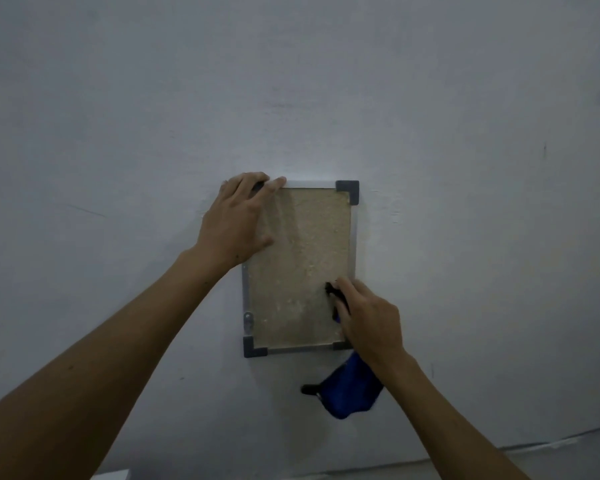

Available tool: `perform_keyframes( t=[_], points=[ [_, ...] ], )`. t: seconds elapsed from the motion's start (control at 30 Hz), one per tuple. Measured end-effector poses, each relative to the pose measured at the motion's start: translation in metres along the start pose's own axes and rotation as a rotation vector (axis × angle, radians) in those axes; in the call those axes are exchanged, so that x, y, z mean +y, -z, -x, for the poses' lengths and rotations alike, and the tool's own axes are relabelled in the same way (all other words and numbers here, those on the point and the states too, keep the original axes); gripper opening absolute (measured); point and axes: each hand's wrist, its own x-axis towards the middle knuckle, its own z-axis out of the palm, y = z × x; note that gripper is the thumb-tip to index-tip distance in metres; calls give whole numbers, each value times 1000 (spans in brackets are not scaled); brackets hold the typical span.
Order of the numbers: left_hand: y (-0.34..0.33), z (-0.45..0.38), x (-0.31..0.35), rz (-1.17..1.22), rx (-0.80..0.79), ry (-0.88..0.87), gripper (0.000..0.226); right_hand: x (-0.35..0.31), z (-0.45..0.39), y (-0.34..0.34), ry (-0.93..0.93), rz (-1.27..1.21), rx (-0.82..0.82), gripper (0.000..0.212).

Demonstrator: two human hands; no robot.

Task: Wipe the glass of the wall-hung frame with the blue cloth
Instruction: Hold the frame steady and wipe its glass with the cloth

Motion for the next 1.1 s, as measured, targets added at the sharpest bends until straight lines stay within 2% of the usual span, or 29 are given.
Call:
perform_keyframes(
  t=[0.07, 0.23, 0.3, 0.37, 0.47, 0.57, 0.67, 0.73, 0.83, 0.9, 0.93, 1.03, 1.1],
  points=[
    [-1, 0, 1, -1, 5, -1, 97, -13, -3, -6, -2, -18, 5, 9],
    [-1, -1, -2, -7, 3, -4, 97, -31, -10, -16, 135, -18, -129, 14],
    [-2, -1, -3, -3, 7, -3, 97, -18, -8, -10, 79, 5, -88, 13],
    [-3, -1, -3, 0, 7, 2, 96, -6, -1, -7, -53, 5, 30, 14],
    [-5, -2, -1, 18, 17, 13, 95, -16, 4, -16, -185, -7, 123, 13],
    [-6, -3, -2, 6, 21, 9, 96, -45, 0, -31, -171, -85, 64, 17],
    [-6, -2, -4, 1, 25, 3, 96, -44, -2, -28, -126, -69, -13, 20],
    [-6, -2, -3, -1, 25, 5, 96, -31, 2, -22, -239, -42, 19, 21],
    [-7, -2, -1, 4, 23, 14, 96, -33, 6, -25, -506, -66, 144, 19],
    [-7, -2, 0, 3, 17, 12, 96, -50, 3, -33, -604, -113, 134, 20],
    [-7, -2, 0, 2, 14, 11, 96, -60, 1, -36, -593, -125, 93, 23],
    [-6, -2, -3, 9, 7, 12, 97, -69, 6, -38, -341, -62, -31, 33],
    [-6, -2, -4, 17, 13, 10, 98, -55, 10, -30, -347, -26, -22, 30]
  ],
)
